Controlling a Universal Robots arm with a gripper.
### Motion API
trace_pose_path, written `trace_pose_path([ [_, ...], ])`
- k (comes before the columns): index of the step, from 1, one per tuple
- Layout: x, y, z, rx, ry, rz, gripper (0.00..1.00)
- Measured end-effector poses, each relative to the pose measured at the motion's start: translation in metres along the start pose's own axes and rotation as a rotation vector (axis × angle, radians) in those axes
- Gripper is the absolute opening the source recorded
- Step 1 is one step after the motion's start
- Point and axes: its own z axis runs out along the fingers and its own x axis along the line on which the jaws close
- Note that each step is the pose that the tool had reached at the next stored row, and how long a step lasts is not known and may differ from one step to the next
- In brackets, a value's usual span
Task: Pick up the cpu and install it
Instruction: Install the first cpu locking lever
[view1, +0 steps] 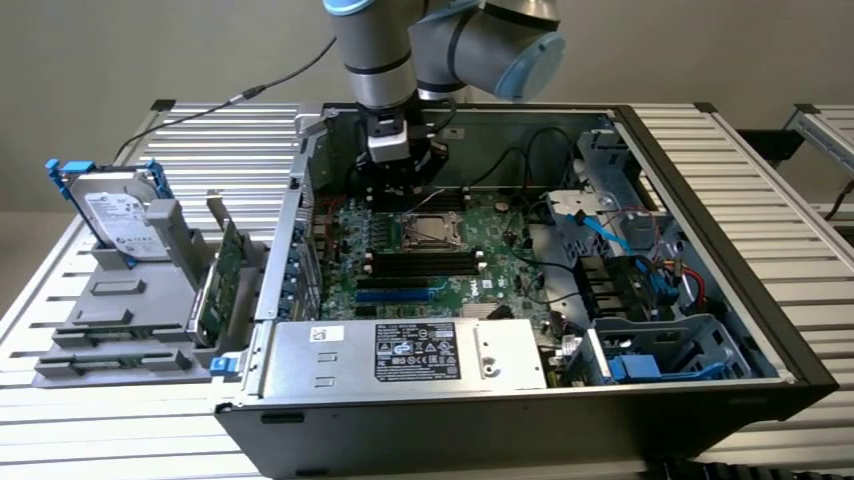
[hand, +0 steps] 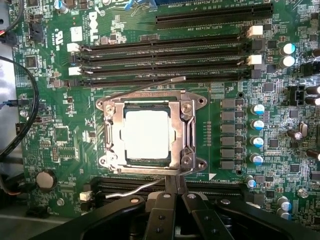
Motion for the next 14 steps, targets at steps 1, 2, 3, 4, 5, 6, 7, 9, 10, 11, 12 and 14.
trace_pose_path([
  [1,0.0000,0.0004,0.0000,0.0006,0.0000,-0.003,0.11],
  [2,0.0000,0.0007,0.0000,0.0011,0.0000,-0.004,0.11],
  [3,0.0001,0.0011,0.0000,0.0013,-0.0002,-0.006,0.11],
  [4,0.0001,0.0012,0.0000,0.0018,-0.0001,-0.008,0.11],
  [5,0.0000,0.0012,0.0001,0.0024,-0.0003,-0.011,0.11],
  [6,0.0000,0.0013,0.0001,0.0035,-0.0004,-0.014,0.11],
  [7,0.0000,0.0014,0.0001,0.0050,-0.0005,-0.018,0.11],
  [9,0.0000,0.0014,0.0003,0.0091,-0.0009,-0.029,0.11],
  [10,0.0000,0.0015,0.0005,0.0111,-0.0010,-0.034,0.11],
  [11,0.0000,0.0015,0.0006,0.0135,-0.0012,-0.038,0.11],
  [12,-0.0001,0.0016,0.0008,0.0156,-0.0013,-0.042,0.11],
  [14,-0.0001,0.0022,0.0010,0.0188,-0.0016,-0.047,0.11],
])
